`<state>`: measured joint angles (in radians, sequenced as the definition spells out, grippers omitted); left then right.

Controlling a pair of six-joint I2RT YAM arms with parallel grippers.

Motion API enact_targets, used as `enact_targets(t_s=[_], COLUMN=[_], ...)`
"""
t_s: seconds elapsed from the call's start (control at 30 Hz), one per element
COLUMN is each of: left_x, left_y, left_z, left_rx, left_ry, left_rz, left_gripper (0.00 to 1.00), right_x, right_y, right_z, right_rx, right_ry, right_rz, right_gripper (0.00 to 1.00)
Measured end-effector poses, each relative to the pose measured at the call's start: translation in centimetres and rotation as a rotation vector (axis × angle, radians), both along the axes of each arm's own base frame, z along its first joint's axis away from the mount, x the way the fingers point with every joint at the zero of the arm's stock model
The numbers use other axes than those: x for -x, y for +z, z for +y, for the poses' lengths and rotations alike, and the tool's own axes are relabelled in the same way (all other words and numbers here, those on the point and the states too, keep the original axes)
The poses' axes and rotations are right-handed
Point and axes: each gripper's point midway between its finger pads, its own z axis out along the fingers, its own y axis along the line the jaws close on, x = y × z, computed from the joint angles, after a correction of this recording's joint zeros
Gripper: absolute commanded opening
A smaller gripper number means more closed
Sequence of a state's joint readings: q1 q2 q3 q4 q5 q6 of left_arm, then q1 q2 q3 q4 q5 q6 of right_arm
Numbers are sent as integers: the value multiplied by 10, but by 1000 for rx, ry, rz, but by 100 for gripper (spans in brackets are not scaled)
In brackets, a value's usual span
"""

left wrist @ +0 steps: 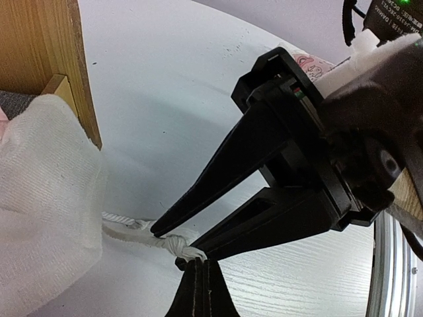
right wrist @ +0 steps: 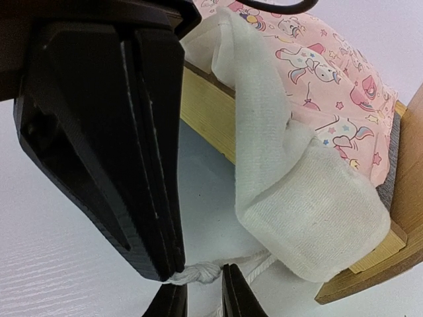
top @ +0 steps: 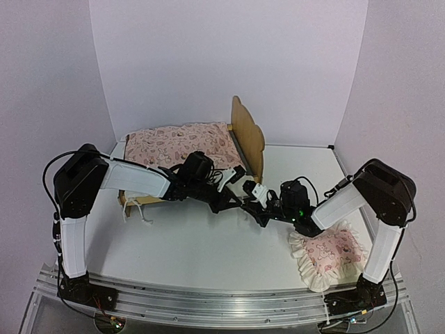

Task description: Set up the pet bed

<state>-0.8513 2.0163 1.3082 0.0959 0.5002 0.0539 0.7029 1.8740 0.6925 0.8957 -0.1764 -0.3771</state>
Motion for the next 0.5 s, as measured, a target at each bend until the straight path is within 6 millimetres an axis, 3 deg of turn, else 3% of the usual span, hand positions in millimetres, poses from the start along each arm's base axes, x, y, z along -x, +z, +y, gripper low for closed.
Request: enact_targets(t_s=[0.13, 0.27, 0.4, 0.5], left_x=[1, 2, 3, 3], left_y=[0, 0, 1, 0], left_z=[0, -1, -1, -1], left_rx=[1, 4, 6, 5], left_ry=[-4, -10, -17, -15], left_rz=[2, 4, 6, 8], left_gripper=[0, 1, 15, 32], right_x=[-1, -1, -1, -2], right_y=[1, 0, 0, 0], right_z=[0, 0, 0, -1], right_rx=[7, 12, -8, -30], right_ry=[6, 8, -6, -30], right_rz=[-18, -23, 6, 41], right_gripper=[2, 0, 0, 0])
